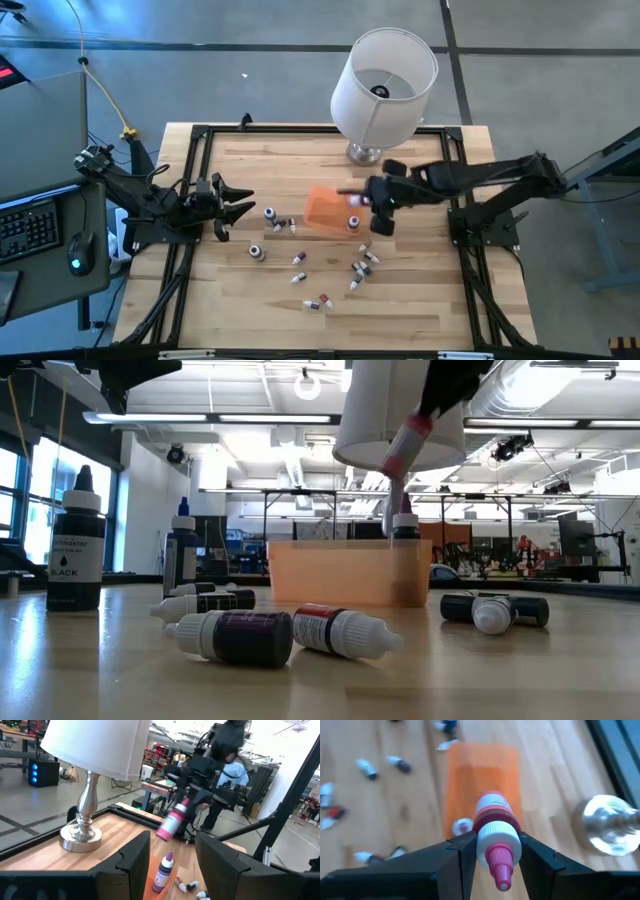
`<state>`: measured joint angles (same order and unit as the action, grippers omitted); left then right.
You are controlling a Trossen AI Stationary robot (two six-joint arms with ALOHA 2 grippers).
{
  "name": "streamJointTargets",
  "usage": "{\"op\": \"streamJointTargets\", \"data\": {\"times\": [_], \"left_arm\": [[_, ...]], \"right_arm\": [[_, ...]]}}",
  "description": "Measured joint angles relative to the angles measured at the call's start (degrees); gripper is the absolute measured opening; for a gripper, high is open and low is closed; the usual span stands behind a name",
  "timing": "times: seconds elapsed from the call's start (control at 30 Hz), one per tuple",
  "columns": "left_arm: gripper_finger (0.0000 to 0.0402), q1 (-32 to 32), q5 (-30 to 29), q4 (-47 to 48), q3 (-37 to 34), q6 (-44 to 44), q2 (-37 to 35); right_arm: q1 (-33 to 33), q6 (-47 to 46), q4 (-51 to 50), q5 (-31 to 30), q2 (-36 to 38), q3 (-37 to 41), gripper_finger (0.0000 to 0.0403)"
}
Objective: Pick & Place food coloring
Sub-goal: Put the large pink food coloring bottle into the orange bin
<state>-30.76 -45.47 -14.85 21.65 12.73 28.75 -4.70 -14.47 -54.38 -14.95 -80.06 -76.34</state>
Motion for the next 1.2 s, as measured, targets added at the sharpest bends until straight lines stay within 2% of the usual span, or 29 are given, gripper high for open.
{"op": "streamJointTargets", "data": {"times": [0.1,0.37,0.67,1.2], "left_arm": [[0.0156,0.0,0.0,0.0,0.0,0.0,0.0],[0.0156,0.0,0.0,0.0,0.0,-0.4,0.0],[0.0156,0.0,0.0,0.0,0.0,-0.4,0.0],[0.0156,0.0,0.0,0.0,0.0,-0.4,0.0]], "right_arm": [[3.3,1.7,-0.2,2.0,-2.9,0.0,0.0117],[6.6,3.6,-0.8,14.3,-13.3,0.0,0.0116],[6.6,4.7,-3.4,13.4,-18.5,0.0,0.0117],[6.6,5.6,-2.5,15.4,-18.5,0.0,0.0172]]}}
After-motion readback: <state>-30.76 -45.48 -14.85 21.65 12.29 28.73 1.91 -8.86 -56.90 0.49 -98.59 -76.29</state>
